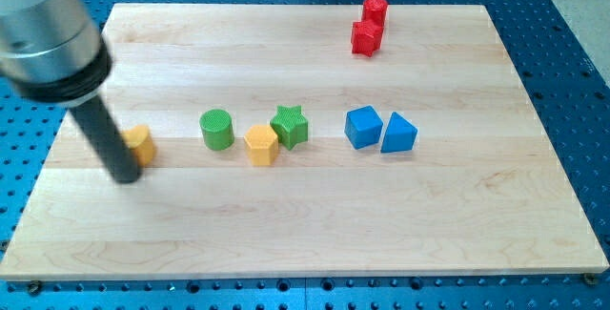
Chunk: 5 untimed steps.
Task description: Place the heart diagonally to the green star
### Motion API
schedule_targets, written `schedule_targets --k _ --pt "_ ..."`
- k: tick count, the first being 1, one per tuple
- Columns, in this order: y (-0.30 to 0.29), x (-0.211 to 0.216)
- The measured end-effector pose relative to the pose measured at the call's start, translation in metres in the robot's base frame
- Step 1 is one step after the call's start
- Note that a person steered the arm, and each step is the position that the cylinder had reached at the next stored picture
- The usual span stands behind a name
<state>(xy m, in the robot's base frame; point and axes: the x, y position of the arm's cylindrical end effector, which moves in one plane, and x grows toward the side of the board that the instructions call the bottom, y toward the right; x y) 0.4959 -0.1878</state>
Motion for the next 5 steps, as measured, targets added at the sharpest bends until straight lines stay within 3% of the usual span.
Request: schedule_targets --k 2,4,5 --pt "0.02 -0.102" --pt "-0.054 -0.122" --pt "-0.002 -0.127"
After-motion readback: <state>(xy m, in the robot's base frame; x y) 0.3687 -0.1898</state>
